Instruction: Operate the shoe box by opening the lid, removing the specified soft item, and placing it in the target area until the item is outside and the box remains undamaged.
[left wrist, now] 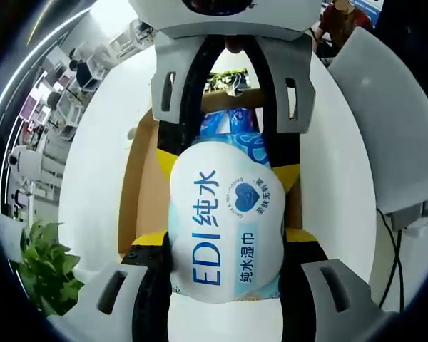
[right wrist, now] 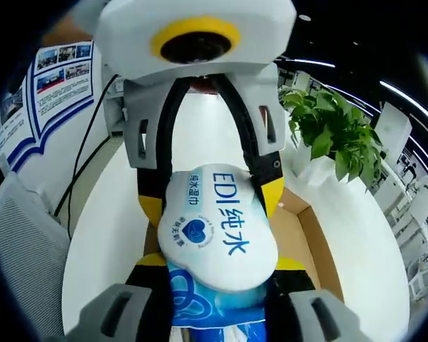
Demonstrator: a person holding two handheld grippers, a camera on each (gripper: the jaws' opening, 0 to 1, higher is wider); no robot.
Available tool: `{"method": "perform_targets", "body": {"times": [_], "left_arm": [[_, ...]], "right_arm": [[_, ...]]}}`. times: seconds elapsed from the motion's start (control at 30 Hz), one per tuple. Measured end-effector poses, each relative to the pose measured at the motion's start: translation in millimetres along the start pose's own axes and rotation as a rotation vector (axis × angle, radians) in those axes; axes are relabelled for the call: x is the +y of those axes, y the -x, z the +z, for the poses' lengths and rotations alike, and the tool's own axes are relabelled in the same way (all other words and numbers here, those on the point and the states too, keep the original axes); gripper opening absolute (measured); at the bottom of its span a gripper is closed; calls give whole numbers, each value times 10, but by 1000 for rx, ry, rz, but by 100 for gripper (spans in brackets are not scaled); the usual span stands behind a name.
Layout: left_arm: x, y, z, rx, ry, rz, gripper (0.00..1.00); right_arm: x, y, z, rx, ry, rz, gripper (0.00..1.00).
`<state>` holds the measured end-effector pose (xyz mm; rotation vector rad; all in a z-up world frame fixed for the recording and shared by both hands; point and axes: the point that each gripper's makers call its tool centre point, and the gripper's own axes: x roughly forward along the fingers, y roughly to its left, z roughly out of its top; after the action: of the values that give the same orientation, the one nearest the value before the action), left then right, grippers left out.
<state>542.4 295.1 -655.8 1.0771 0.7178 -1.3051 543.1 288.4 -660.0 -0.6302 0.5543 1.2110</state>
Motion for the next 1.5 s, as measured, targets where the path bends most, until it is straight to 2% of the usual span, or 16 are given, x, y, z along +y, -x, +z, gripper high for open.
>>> {"method": "perform_targets", "body": {"times": [0.4,0.83,1.5], "left_arm": [[-2,-31,310,-12,5,-8,60],[-38,-161,704,-29,-5,-37,60],[-39,-313,1185,-55,-27,-54,60]], "right_arm": [[-38,272,-149,10,-6,4,46],[-57,581,-427,16,-26,2,46],[-118,976,-759,20,-57,-16,46]]}}
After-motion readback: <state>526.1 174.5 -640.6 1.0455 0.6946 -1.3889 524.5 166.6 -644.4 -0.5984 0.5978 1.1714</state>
